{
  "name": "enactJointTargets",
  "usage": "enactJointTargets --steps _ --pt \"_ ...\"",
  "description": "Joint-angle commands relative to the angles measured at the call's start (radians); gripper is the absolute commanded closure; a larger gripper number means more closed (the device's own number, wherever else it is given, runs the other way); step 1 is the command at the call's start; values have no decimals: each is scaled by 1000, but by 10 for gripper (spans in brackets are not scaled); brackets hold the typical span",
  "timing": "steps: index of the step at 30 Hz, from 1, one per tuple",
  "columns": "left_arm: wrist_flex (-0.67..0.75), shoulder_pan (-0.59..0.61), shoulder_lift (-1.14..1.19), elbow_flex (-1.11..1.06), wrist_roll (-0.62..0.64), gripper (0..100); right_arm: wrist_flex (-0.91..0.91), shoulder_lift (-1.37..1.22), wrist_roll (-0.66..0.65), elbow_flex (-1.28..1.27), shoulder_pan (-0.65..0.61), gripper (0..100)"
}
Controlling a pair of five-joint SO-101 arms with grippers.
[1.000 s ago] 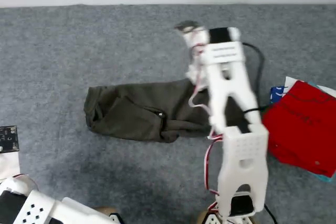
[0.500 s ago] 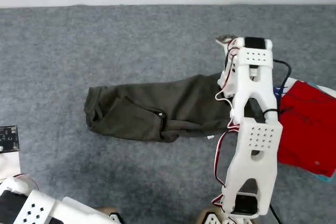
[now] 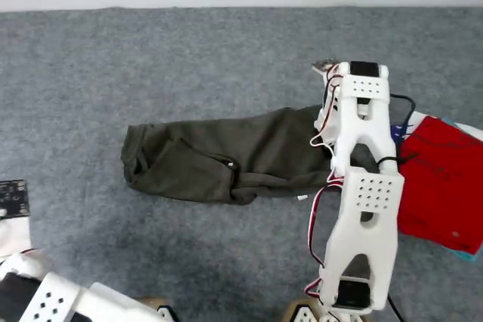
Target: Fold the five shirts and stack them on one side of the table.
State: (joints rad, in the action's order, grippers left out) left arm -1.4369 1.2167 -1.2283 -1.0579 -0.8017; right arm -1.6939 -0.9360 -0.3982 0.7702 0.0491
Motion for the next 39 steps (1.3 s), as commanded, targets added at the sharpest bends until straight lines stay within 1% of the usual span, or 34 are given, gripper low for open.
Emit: enactJointTargets --steps 1,5,10,15,19,25,29,32,36,39 --pt "18 -78 -9 -27 5 985 -31 54 9 8 -1 988" --pt "28 -150 -9 -48 8 985 -82 142 5 8 -4 989" --pt "86 -155 -9 -91 9 985 -101 288 8 8 -45 989" --pt "149 -155 -9 -160 9 985 -101 446 9 2 -162 989" --pt "213 -157 -9 -240 9 985 -101 506 9 2 -278 989" --pt "261 -164 -9 -352 9 985 -97 515 12 2 -458 988" --pt "353 -164 -9 -463 9 985 -61 498 58 3 -578 988" --pt "399 -163 -9 -489 9 985 -24 470 74 5 -654 988" --pt "408 -164 -9 -495 61 985 42 423 74 8 -723 988" --pt "430 -164 -9 -527 75 985 94 400 74 8 -757 988"
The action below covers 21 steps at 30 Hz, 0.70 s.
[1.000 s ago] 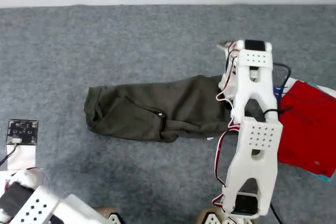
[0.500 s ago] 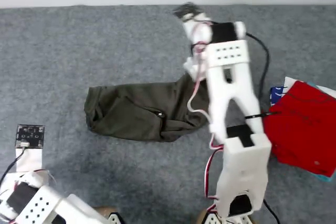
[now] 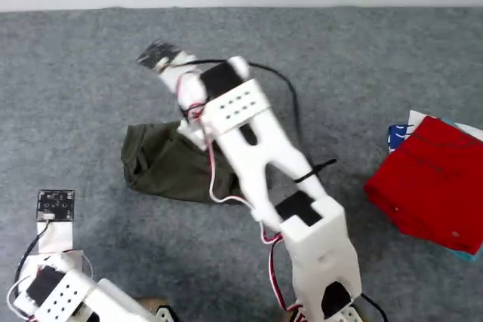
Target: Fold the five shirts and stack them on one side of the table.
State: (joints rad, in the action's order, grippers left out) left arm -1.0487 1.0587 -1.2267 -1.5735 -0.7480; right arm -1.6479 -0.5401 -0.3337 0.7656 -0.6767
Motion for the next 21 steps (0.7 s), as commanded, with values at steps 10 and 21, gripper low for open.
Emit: enactJointTargets --steps 10,21 --pt "69 -75 -11 -31 23 985 162 2 8 14 -61 988" --pt "69 -75 -11 -33 25 985 291 -116 5 12 -128 798"
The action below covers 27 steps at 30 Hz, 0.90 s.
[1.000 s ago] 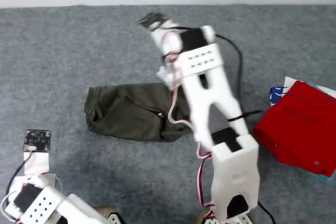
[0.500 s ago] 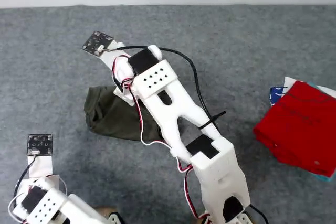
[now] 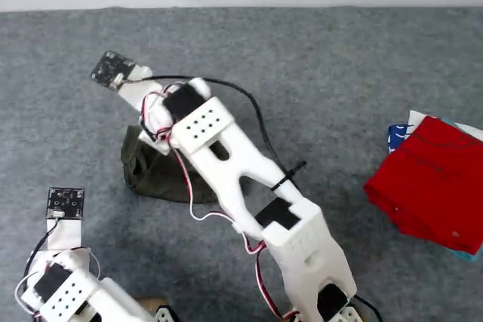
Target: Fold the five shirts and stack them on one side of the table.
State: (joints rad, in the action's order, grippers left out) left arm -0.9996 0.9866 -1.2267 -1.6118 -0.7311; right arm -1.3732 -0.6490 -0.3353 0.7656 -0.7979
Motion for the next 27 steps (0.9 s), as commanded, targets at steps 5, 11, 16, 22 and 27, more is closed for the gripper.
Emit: enactJointTargets --steps 5,11,16,22,27 --pt "20 -3 -11 4 8 985 -45 21 8 14 -7 713" --pt "20 -3 -11 2 8 985 -156 91 2 14 58 809" --pt "20 -3 -11 2 8 985 -162 59 2 14 150 995" --pt "20 -3 -11 2 8 985 -168 -18 0 12 205 975" --pt "20 -3 -11 2 6 985 -168 -114 -58 12 136 975"
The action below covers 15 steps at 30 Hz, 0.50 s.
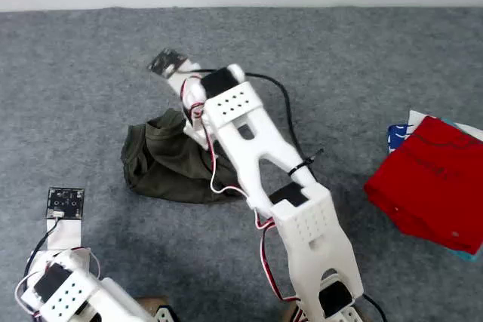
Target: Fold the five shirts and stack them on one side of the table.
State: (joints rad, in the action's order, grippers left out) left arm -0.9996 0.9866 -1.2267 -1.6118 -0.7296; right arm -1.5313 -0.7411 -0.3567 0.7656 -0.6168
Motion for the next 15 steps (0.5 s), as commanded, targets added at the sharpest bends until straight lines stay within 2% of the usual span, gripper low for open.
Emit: enactJointTargets --steps 1,10,15 --pt "20 -3 -11 2 5 985 -19 -38 -49 12 -70 975" --pt "32 -3 -11 -1 5 985 -171 12 -75 175 -357 975" --pt "46 -3 -11 -10 5 985 -263 16 -75 331 -414 975"
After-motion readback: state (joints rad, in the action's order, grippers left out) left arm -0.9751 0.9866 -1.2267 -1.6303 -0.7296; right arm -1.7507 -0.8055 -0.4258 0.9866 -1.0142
